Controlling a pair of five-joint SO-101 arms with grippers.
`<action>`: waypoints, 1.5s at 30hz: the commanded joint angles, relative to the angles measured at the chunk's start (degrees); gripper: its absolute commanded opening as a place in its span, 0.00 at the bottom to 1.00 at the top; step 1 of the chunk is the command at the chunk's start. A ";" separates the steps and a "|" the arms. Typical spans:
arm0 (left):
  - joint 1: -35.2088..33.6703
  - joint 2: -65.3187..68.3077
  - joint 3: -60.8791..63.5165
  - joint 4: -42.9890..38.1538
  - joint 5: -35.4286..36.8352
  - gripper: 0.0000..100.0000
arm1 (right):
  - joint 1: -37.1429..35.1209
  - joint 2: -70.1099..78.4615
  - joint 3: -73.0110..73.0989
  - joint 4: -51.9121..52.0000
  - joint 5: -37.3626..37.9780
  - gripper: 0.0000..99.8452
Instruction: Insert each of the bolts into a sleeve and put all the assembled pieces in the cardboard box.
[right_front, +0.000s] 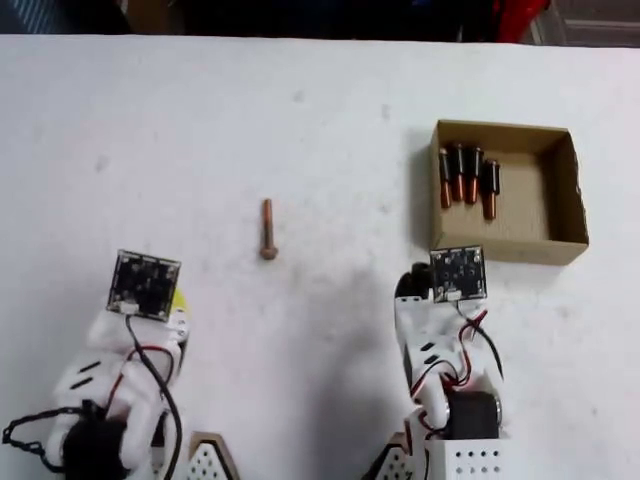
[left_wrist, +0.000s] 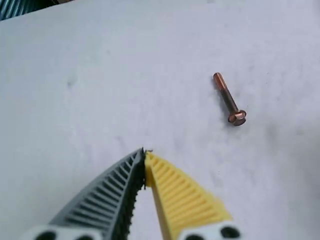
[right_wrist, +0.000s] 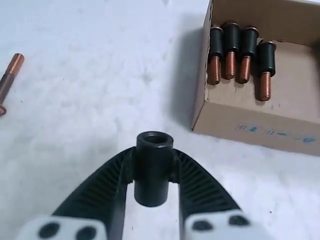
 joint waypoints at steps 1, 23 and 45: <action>0.75 5.85 -5.89 0.35 1.05 0.02 | -0.04 -0.57 -0.35 -1.45 -0.70 0.02; 8.66 70.20 -39.21 -0.09 6.59 0.02 | -0.04 -0.57 -0.35 -1.45 -0.53 0.02; 17.63 114.42 -69.19 0.35 27.16 0.18 | -0.04 -0.57 -0.35 -1.36 -0.35 0.02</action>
